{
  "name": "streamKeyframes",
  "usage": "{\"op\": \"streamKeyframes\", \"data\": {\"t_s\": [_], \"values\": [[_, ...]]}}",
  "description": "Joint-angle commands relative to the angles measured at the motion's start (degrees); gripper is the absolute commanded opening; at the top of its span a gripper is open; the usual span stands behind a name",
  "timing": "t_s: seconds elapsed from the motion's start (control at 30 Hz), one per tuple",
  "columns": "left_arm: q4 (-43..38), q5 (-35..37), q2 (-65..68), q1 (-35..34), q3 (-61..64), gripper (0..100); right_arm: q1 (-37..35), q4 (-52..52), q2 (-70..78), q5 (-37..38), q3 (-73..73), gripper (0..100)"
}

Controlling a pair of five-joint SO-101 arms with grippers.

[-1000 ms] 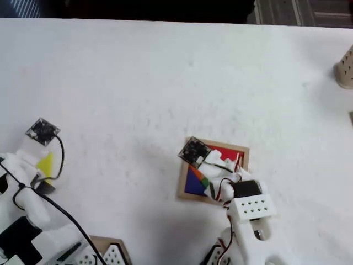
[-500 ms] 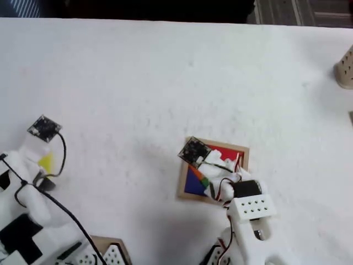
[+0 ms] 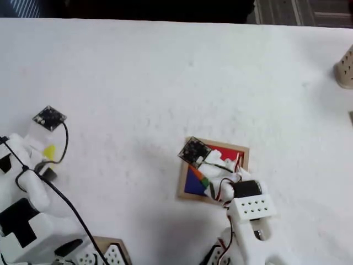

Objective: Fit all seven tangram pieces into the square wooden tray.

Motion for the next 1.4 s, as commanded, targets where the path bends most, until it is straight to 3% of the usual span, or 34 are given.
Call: {"op": "streamKeyframes", "data": {"t_s": [0.0, 0.27, 0.63, 1.0, 1.23, 1.37], "values": [[-0.26, 0.7, 2.59, 1.1, -3.6, 23, -0.22, 0.75, 0.22, 0.18, -0.09, 4.5], [-6.42, -5.54, 11.56, 0.92, -3.87, 13, -0.22, 0.75, 0.22, 0.18, -0.09, 4.5], [-6.15, -5.54, 11.56, 0.66, -6.33, 9, -0.22, 0.75, 0.22, 0.18, -0.09, 4.5], [2.02, 3.08, 11.74, 0.75, -17.32, 4, -0.22, 0.75, 0.22, 0.18, -0.09, 4.5], [5.54, 3.43, 11.47, -0.92, -21.89, 23, -0.22, 0.75, 0.22, 0.18, -0.09, 4.5], [5.1, 2.99, 11.91, -2.68, -25.49, 24, -0.22, 0.75, 0.22, 0.18, -0.09, 4.5]]}}
